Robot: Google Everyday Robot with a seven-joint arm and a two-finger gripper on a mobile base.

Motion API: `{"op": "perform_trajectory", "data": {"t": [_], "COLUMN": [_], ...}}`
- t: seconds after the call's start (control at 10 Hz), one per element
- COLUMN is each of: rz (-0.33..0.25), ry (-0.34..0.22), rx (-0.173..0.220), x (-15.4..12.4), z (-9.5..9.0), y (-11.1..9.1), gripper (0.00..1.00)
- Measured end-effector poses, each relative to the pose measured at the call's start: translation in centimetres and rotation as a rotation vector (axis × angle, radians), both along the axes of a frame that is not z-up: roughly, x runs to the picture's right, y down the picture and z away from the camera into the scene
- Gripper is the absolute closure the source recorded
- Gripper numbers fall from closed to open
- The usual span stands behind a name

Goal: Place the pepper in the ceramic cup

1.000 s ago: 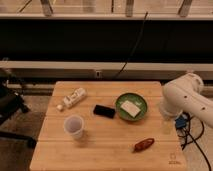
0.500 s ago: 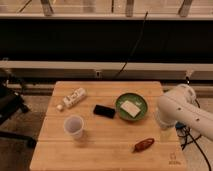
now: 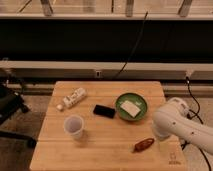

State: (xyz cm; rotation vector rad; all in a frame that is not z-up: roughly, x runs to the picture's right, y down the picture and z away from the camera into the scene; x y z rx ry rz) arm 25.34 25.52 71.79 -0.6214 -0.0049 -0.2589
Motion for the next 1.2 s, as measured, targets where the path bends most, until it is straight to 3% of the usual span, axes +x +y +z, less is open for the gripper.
{"op": "perform_trajectory", "data": {"t": [0.6, 1.2], "rz": [-0.072, -0.068], "ry": [-0.053, -0.082], "rx": [-0.013, -0.02], "x": [-1.5, -1.6], "z": [2.0, 3.2], "y": [3.2, 4.7], "gripper": [0.2, 0.2]}}
